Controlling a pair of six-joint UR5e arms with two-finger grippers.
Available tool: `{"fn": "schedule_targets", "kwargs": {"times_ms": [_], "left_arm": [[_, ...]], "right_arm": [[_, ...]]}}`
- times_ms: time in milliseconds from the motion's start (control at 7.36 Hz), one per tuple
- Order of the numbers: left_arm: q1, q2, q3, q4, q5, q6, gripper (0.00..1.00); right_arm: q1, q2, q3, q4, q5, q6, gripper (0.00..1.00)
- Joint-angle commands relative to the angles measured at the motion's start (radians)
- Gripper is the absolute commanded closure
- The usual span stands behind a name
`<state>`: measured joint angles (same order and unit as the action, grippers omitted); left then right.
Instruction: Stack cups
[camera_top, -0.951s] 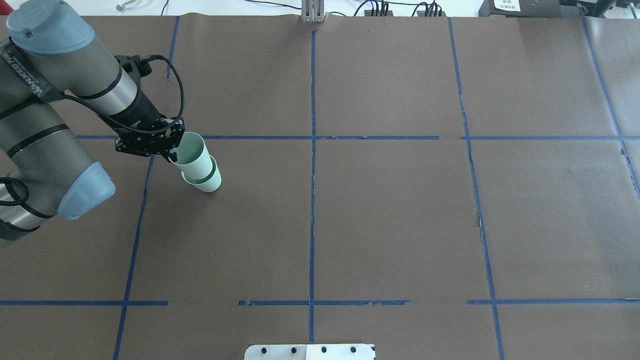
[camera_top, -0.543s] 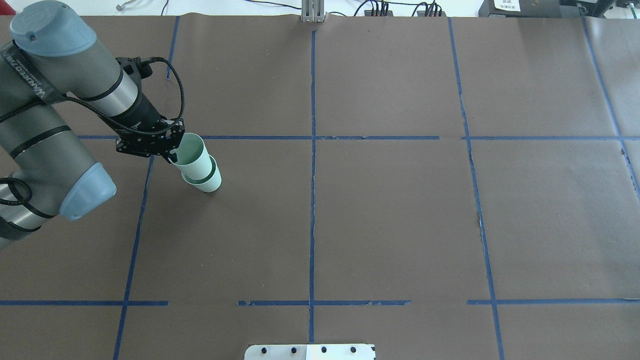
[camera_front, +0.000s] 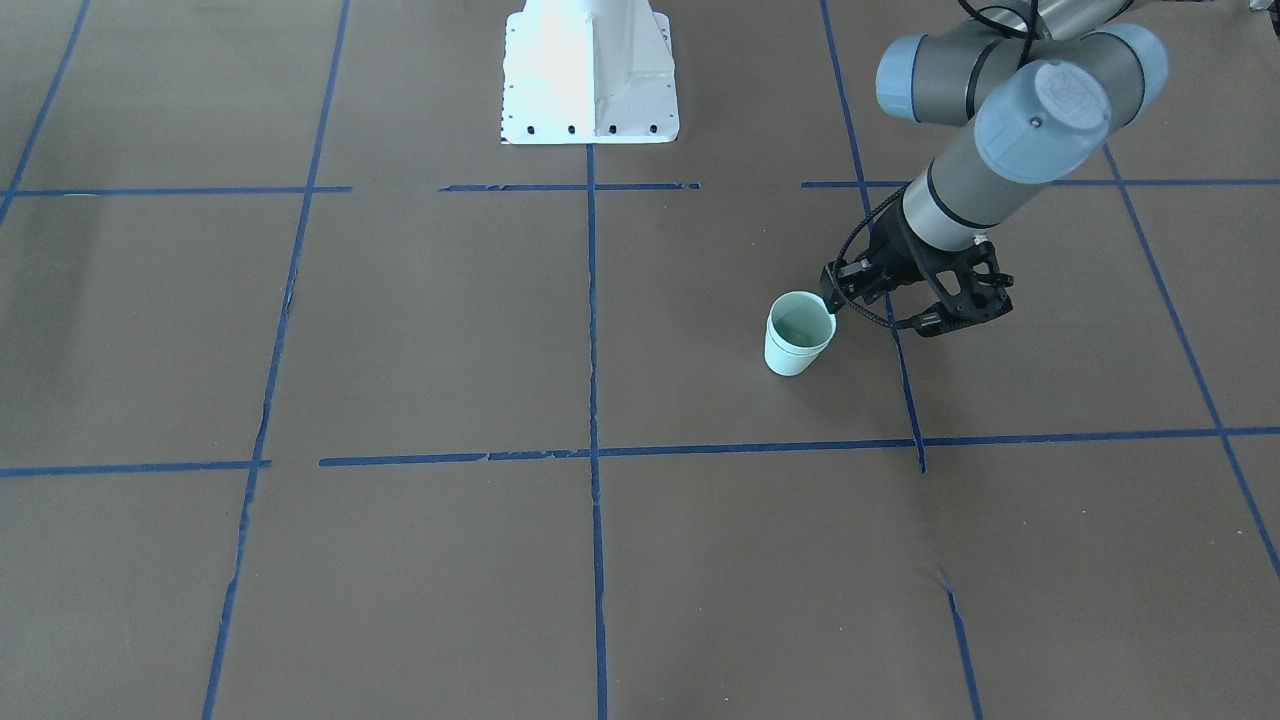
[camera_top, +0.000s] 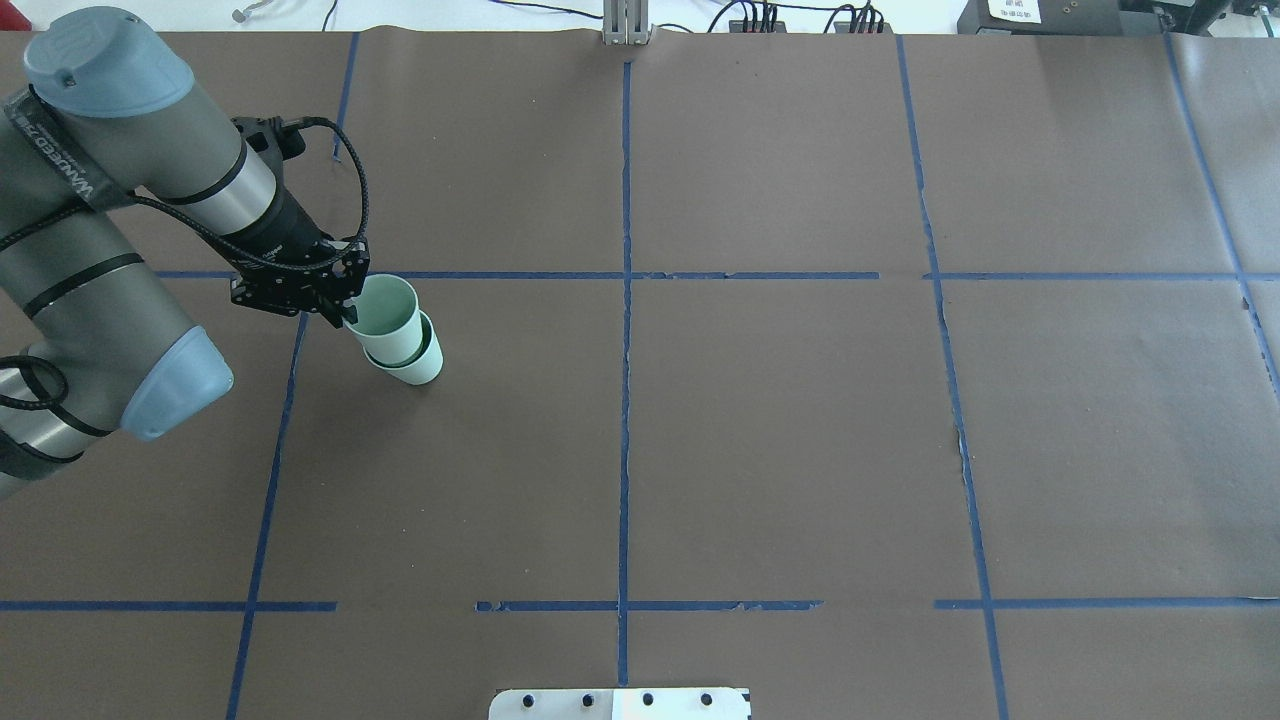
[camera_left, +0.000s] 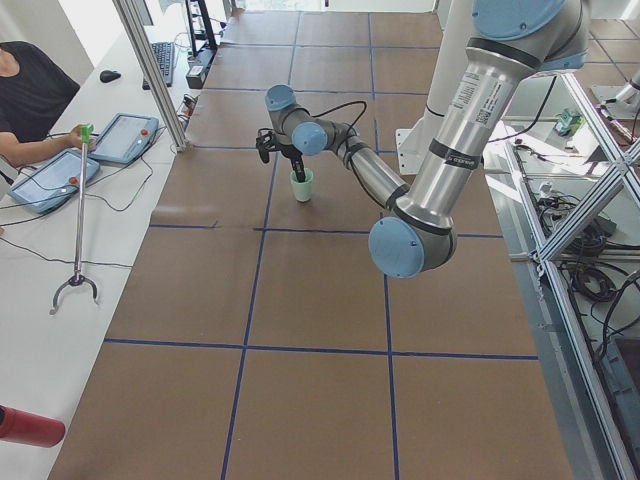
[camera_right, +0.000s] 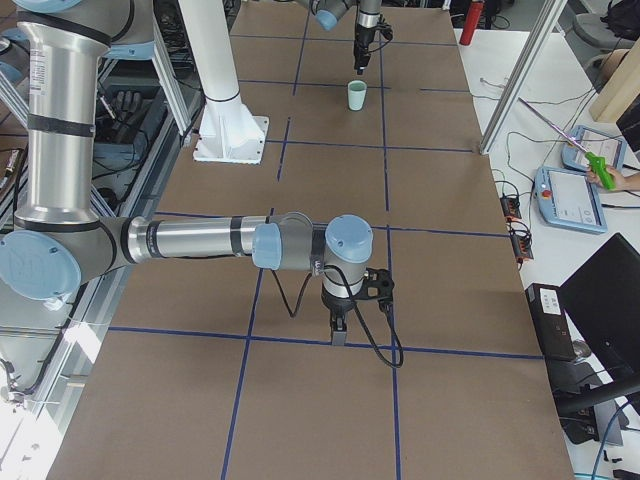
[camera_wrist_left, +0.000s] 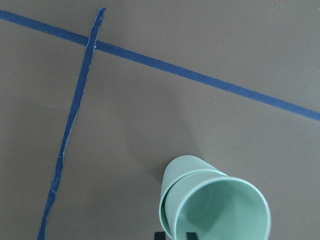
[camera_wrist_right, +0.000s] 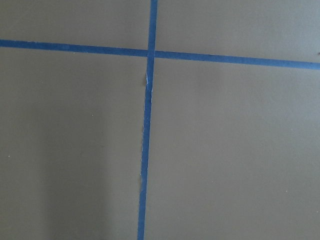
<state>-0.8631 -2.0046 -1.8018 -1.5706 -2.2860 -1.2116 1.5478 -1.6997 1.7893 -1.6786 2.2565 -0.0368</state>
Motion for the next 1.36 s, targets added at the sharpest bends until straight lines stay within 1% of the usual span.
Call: {"fn": "schedule_targets", "kwargs": {"times_ms": [0, 136, 272, 543, 679, 815, 951, 1086, 1222], "left_arm": [[-0.057, 0.003, -0.029, 0.0, 0.009, 0.01, 0.0], [-0.138, 0.016, -0.057, 0.015, 0.008, 0.097, 0.0], [-0.237, 0.055, -0.086, 0.023, 0.008, 0.23, 0.0], [-0.353, 0.186, -0.108, 0.049, 0.006, 0.534, 0.0], [-0.452, 0.266, -0.106, 0.047, 0.006, 0.72, 0.0], [-0.492, 0.358, -0.097, 0.047, 0.005, 0.921, 0.0], [-0.592, 0.425, -0.065, 0.046, -0.001, 1.104, 0.0], [-0.696, 0.452, 0.044, 0.037, -0.007, 1.288, 0.0], [-0.759, 0.455, 0.13, 0.035, -0.009, 1.417, 0.0]], "right_arm": [[0.0, 0.0, -0.001, -0.001, 0.0, 0.0, 0.0], [0.0, 0.0, -0.001, 0.0, 0.0, 0.0, 0.0], [0.0, 0.0, 0.001, -0.001, 0.0, 0.0, 0.0], [0.0, 0.0, 0.001, -0.001, 0.0, 0.0, 0.0], [0.0, 0.0, 0.001, 0.0, 0.0, 0.0, 0.0], [0.0, 0.0, -0.001, 0.0, 0.0, 0.0, 0.0], [0.0, 0.0, 0.001, 0.0, 0.0, 0.0, 0.0], [0.0, 0.0, -0.001, -0.001, 0.0, 0.0, 0.0], [0.0, 0.0, -0.001, -0.001, 0.0, 0.0, 0.0]]}}
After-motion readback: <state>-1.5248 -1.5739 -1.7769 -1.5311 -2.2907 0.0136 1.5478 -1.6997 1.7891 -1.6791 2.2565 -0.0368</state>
